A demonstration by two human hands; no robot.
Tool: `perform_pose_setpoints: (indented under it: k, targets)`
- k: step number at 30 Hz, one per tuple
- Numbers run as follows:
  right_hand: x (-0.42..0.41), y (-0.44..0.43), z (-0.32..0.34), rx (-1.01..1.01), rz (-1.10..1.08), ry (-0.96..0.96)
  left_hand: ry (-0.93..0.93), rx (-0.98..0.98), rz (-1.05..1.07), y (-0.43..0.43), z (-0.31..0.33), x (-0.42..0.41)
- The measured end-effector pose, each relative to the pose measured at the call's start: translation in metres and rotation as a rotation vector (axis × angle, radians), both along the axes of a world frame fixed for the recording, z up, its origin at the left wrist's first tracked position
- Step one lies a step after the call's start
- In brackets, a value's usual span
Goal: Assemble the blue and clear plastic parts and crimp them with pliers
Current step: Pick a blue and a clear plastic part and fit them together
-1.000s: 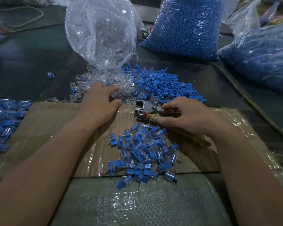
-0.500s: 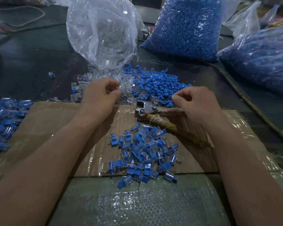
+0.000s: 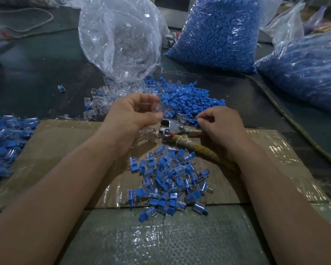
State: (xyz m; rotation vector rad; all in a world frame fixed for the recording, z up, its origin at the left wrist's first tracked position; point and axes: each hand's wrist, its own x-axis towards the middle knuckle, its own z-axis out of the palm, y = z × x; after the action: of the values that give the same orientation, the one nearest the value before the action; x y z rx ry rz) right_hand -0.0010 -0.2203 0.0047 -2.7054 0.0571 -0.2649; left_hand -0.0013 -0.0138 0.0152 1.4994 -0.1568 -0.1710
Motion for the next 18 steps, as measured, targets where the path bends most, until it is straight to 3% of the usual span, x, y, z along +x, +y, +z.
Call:
perform_pose_setpoints:
  k: [18]
  targets:
    - [0.0020, 0.0074, 0.0028, 0.088, 0.002, 0.099, 0.066, -0.112, -0.049, -0.0022, -0.0011, -0.0022]
